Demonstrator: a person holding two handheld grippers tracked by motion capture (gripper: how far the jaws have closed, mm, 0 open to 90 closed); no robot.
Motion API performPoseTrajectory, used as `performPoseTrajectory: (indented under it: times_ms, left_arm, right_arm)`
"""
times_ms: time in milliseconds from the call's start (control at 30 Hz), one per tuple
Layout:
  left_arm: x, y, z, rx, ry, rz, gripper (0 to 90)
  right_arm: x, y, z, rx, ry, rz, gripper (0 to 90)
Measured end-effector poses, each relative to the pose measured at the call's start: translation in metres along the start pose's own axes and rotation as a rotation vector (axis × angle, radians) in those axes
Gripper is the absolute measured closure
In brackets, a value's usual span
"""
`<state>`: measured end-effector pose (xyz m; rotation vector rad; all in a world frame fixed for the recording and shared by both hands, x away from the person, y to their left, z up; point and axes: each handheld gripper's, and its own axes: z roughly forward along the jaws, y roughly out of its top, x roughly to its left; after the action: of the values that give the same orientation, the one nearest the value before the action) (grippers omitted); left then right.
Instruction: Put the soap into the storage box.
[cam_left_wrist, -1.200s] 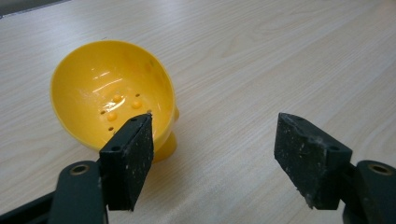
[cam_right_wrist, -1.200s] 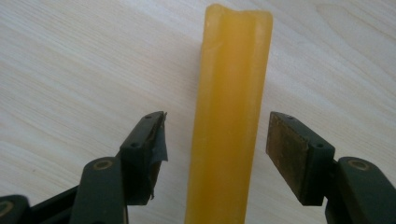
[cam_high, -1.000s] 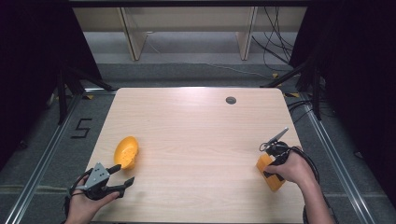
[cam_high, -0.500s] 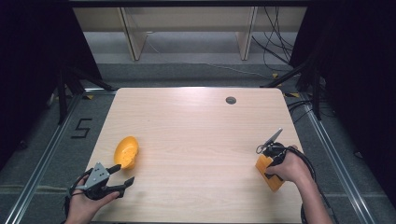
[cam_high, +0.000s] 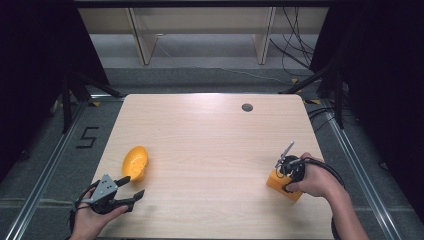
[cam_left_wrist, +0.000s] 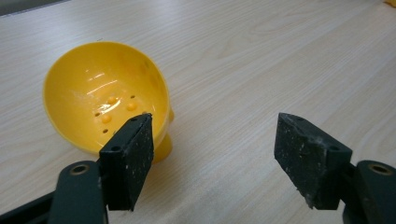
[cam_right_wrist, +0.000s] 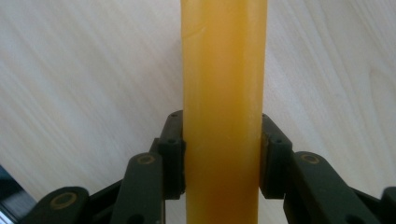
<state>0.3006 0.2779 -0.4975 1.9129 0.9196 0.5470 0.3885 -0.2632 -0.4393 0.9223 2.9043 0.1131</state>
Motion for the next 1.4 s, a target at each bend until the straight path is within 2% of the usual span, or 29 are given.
performPoseTrajectory:
  times_ms: [33,67,100,133,167,200,233,267,333,367,500,567,633,667,700,767,800,867,933,967,1033,1067,1100,1167,1233,1300,1333,1367,1400]
  left_arm:
    - [-0.001,0.000,0.000,-0.001,0.002,0.003,28.1]
    - [-0.001,0.001,0.000,0.003,0.004,0.015,28.2]
    - [0.000,0.001,0.000,0.002,0.000,0.034,28.3]
    - [-0.002,0.001,0.001,-0.008,-0.006,0.013,28.3]
    - [-0.002,0.001,0.001,-0.012,-0.013,0.018,28.4]
    - [-0.003,0.001,0.001,-0.014,-0.015,0.021,28.4]
    - [-0.003,0.001,0.001,-0.014,-0.017,0.023,28.4]
    - [-0.004,0.002,0.001,-0.016,-0.012,0.030,28.5]
    - [-0.004,0.002,0.001,-0.013,-0.029,0.035,28.7]
    - [-0.004,0.003,0.001,-0.017,-0.033,0.037,28.9]
    - [-0.009,0.007,0.003,-0.044,-0.060,0.057,30.2]
    - [-0.012,0.011,0.005,-0.040,-0.085,0.070,30.0]
    - [-0.017,0.015,0.008,-0.048,-0.124,0.082,29.6]
    - [-0.019,0.018,0.011,-0.037,-0.140,0.115,29.2]
    - [-0.022,0.021,0.013,-0.041,-0.156,0.126,28.9]
    - [-0.027,0.024,0.017,-0.037,-0.183,0.144,28.9]
    - [-0.030,0.027,0.020,-0.037,-0.191,0.156,28.7]
    - [-0.035,0.031,0.026,-0.039,-0.220,0.179,28.6]
    - [-0.042,0.035,0.034,-0.034,-0.246,0.187,28.6]
    - [-0.043,0.037,0.036,-0.030,-0.259,0.196,28.6]
    - [-0.047,0.042,0.042,-0.029,-0.282,0.224,28.6]
    - [-0.050,0.045,0.045,-0.029,-0.297,0.226,28.6]
    - [-0.053,0.049,0.050,-0.024,-0.320,0.235,28.6]
    - [-0.056,0.053,0.055,-0.028,-0.336,0.253,28.6]
    - [-0.062,0.057,0.061,-0.031,-0.363,0.256,28.7]
    - [-0.067,0.061,0.067,-0.029,-0.391,0.276,28.7]
    - [-0.068,0.063,0.069,-0.019,-0.399,0.277,28.7]
    - [-0.069,0.065,0.071,-0.027,-0.404,0.303,28.7]
    - [-0.071,0.066,0.074,-0.030,-0.416,0.300,28.7]
  right_arm:
    - [0.003,0.001,-0.001,0.006,0.006,-0.014,61.7]
    - [0.006,0.003,-0.003,0.028,0.018,-0.063,61.7]
    - [0.009,0.004,-0.005,0.015,0.043,-0.105,61.7]
    - [0.009,0.004,-0.005,0.015,0.043,-0.105,61.7]
    - [0.013,0.006,-0.006,0.019,0.060,-0.135,61.8]
    - [0.013,0.006,-0.006,0.019,0.060,-0.135,61.8]
    - [0.013,0.008,-0.006,0.018,0.068,-0.186,61.8]
    - [0.018,0.009,-0.007,0.021,0.070,-0.170,61.8]
    - [0.022,0.013,-0.008,0.016,0.071,-0.223,61.8]
    - [0.024,0.015,-0.009,0.019,0.065,-0.217,61.8]
    - [0.032,0.023,-0.015,-0.009,0.059,-0.260,61.8]
    - [0.038,0.028,-0.020,-0.019,0.060,-0.265,61.8]
    - [0.040,0.033,-0.022,-0.049,0.073,-0.319,61.8]
    - [0.044,0.035,-0.024,-0.035,0.066,-0.301,61.8]
    - [0.046,0.039,-0.026,-0.051,0.069,-0.335,61.8]
    - [0.051,0.043,-0.029,-0.044,0.067,-0.331,61.8]
    - [0.053,0.046,-0.030,-0.058,0.062,-0.369,61.8]
    - [0.058,0.050,-0.032,-0.052,0.064,-0.367,61.8]
    - [0.060,0.054,-0.033,-0.057,0.065,-0.397,61.8]
    - [0.063,0.056,-0.035,-0.054,0.061,-0.385,61.8]
    - [0.063,0.060,-0.035,-0.072,0.063,-0.446,61.8]
    - [0.067,0.062,-0.037,-0.054,0.073,-0.415,61.8]
    - [0.067,0.065,-0.036,-0.081,0.073,-0.478,61.8]
    - [0.069,0.069,-0.037,-0.084,0.072,-0.498,61.8]
    - [0.076,0.071,-0.040,-0.071,0.070,-0.459,61.8]
    - [0.077,0.077,-0.040,-0.084,0.073,-0.517,61.8]
    - [0.082,0.078,-0.042,-0.067,0.072,-0.476,61.8]
    - [0.082,0.080,-0.042,-0.078,0.076,-0.494,61.8]
    - [0.083,0.082,-0.041,-0.083,0.073,-0.510,61.8]
